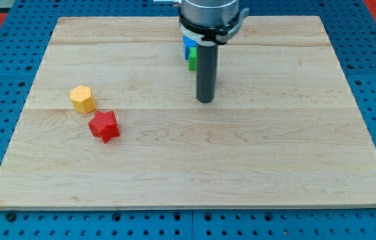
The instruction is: Adjust the blue triangle to the bottom of the green star
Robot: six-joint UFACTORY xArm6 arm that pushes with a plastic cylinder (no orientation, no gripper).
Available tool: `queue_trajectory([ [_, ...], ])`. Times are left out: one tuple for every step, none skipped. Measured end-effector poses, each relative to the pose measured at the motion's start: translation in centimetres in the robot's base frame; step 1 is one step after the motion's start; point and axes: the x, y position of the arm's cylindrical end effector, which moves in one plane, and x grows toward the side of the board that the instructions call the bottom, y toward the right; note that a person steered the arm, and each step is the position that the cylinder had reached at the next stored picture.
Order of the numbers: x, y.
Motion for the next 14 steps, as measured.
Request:
queue_trajectory([
  [-1.1,2.7],
  [-2.5,2.8],
  [-4.0,2.8],
  [-4.6,2.8],
  [-4.6,2.7],
  [-4.6,2.6],
  [-4.6,2.6],
  [-4.6,2.6],
  [-4.6,2.6],
  [-4.2,2.6],
  [-3.9,2.6],
  [-3.9,2.4],
  [-3.9,1.7],
  [-3.9,1.0],
])
